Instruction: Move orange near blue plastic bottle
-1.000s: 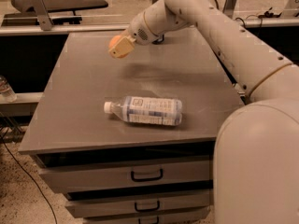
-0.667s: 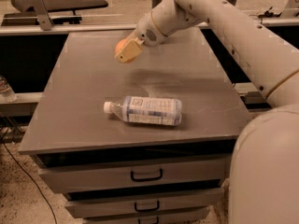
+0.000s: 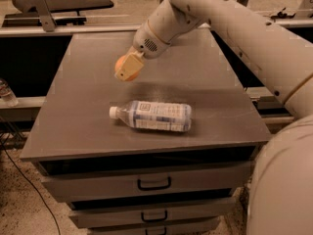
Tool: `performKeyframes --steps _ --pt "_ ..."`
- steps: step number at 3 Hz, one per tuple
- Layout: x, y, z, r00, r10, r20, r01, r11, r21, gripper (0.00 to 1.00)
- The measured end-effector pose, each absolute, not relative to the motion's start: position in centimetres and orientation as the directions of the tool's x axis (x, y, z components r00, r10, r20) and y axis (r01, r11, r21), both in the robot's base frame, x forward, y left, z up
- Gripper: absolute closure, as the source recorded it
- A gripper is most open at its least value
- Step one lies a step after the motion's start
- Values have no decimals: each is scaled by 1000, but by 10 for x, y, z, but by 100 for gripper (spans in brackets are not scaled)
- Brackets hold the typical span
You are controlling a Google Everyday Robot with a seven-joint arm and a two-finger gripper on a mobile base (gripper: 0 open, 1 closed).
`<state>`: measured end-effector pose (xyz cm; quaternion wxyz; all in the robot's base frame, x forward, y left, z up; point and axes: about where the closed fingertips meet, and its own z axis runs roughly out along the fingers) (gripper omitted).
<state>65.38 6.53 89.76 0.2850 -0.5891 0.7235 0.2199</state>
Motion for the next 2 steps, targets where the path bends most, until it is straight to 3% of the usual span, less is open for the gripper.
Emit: performKeyframes --steps 2 --pt "631 87 889 -123 -796 -592 -988 152 2 100"
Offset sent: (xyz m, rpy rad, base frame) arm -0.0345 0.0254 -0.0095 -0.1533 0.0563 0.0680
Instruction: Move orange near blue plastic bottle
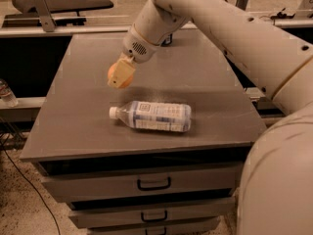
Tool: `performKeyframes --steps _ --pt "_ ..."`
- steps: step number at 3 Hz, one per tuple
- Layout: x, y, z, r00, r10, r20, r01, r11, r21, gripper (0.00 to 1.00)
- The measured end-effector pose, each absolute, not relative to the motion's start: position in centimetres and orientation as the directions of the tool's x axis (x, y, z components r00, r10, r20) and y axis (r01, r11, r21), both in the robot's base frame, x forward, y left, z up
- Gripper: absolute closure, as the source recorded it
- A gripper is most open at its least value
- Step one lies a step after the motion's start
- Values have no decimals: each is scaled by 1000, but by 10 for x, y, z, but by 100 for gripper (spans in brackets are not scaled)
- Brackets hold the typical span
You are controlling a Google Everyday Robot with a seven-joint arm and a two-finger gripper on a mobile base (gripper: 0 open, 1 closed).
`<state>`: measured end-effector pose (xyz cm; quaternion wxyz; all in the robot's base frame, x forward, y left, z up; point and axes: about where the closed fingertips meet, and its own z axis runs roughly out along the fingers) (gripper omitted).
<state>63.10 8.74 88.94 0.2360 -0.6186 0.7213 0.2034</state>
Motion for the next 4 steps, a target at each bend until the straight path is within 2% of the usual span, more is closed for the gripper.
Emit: performKeyframes --steps 2,4 --pt "611 90 880 -151 -842 -518 -987 152 40 100" --pt "594 89 881 -186 -868 -459 -982 172 74 59"
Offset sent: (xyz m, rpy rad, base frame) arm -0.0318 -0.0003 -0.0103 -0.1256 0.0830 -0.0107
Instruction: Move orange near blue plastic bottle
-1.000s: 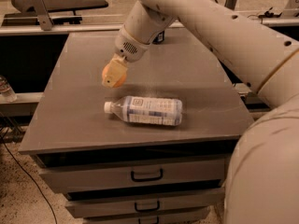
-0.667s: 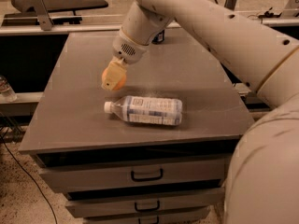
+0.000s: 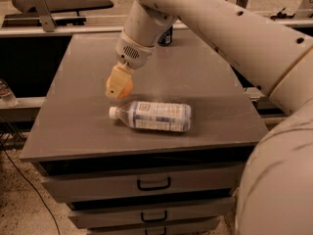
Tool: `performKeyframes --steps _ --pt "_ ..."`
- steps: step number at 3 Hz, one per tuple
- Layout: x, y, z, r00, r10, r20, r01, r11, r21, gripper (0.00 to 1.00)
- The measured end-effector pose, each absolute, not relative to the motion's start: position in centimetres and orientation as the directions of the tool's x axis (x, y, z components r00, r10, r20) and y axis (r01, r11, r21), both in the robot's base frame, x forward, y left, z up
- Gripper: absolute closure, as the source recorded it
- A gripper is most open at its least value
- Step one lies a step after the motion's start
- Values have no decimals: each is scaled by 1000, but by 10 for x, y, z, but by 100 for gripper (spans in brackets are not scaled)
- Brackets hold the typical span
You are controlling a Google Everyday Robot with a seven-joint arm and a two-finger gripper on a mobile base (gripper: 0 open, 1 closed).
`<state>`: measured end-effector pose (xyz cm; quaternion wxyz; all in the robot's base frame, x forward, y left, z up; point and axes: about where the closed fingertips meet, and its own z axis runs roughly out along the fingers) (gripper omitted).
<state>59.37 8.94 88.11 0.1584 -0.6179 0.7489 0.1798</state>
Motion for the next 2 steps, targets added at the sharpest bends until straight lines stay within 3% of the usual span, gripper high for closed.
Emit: performKeyframes --steps 2 --pt "581 90 879 -204 -880 -429 -979 183 92 12"
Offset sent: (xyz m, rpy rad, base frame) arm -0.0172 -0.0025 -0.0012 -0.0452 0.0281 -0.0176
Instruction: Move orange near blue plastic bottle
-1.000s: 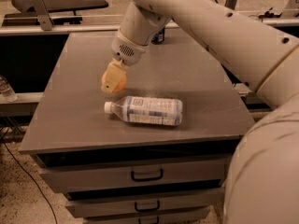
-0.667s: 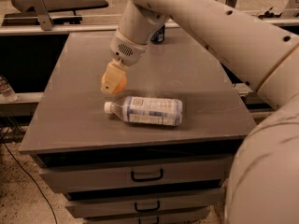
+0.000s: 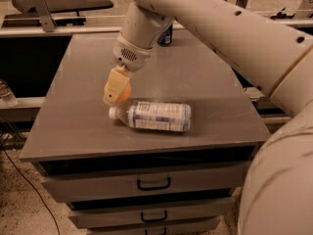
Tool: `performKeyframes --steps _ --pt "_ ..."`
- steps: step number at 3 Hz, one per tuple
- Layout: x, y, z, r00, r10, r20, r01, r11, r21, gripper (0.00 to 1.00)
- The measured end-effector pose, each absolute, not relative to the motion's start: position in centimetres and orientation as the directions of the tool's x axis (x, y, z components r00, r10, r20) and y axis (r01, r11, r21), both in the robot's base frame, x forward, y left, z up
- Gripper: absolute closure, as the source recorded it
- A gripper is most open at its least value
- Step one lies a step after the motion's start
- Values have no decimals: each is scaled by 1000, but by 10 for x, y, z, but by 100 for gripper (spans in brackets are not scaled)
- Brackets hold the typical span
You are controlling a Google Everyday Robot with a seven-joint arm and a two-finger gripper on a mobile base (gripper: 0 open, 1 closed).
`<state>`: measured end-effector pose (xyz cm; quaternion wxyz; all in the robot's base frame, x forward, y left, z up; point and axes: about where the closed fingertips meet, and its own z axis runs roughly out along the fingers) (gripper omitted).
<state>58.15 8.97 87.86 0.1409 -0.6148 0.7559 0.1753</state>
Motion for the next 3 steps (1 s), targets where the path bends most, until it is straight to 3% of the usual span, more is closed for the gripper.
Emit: performKeyframes --steps 1,3 --pt "579 90 878 -204 -883 -423 -979 183 91 0" --pt "583 81 883 -215 -869 -447 -976 206 70 0"
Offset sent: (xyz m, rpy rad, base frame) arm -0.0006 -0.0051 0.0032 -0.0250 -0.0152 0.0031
